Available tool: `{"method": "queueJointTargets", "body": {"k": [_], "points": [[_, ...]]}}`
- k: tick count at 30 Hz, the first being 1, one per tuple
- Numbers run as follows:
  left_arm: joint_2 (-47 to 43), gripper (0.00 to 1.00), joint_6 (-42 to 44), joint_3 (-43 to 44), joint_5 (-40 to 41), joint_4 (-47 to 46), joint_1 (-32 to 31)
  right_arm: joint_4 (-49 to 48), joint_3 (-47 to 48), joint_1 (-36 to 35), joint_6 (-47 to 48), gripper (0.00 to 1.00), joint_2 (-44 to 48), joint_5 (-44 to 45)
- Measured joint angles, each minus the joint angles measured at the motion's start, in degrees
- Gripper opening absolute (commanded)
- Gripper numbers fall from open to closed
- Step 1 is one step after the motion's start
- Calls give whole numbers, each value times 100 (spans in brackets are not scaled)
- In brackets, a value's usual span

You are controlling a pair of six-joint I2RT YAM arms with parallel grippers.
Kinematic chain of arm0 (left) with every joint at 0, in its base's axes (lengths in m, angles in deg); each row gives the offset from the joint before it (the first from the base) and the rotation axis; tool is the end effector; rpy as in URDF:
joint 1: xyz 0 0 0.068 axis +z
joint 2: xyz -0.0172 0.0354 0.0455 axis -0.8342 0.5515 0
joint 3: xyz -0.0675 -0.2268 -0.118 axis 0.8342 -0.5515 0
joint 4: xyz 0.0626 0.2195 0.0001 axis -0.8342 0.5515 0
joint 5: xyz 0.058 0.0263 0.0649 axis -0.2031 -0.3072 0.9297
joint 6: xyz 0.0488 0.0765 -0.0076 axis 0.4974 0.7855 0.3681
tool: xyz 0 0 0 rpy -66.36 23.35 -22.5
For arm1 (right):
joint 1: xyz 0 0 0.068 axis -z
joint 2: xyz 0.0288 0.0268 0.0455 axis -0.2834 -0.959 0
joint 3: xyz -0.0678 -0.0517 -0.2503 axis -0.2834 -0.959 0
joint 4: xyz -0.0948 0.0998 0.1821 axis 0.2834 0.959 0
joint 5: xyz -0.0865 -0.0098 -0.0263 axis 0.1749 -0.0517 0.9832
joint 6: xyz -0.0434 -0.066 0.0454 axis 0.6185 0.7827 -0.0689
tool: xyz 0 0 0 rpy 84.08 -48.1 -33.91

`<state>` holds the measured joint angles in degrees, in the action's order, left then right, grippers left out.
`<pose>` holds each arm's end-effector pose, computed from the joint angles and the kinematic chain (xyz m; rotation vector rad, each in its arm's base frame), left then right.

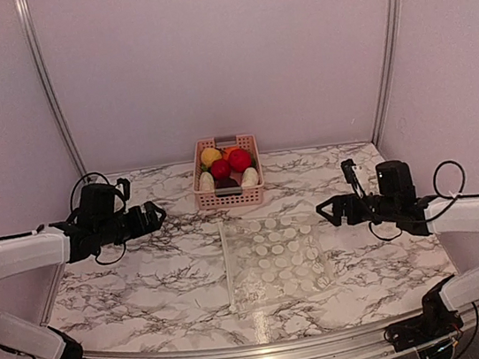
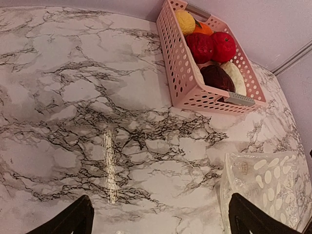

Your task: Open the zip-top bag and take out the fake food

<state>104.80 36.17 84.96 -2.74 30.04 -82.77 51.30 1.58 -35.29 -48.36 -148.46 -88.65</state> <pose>0.2730 -0.1372 0.2151 -0.0172 2.1219 -0.6077 0.2398 0.1124 0.1936 -0.2754 2.1045 0.7479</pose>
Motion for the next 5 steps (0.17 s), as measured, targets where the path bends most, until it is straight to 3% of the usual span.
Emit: {"method": "queueJointTargets", "body": {"k": [5], "points": [[260,99,-122,-236,24,-133,0,-256,-271,0,0,99,-26,83]]}}
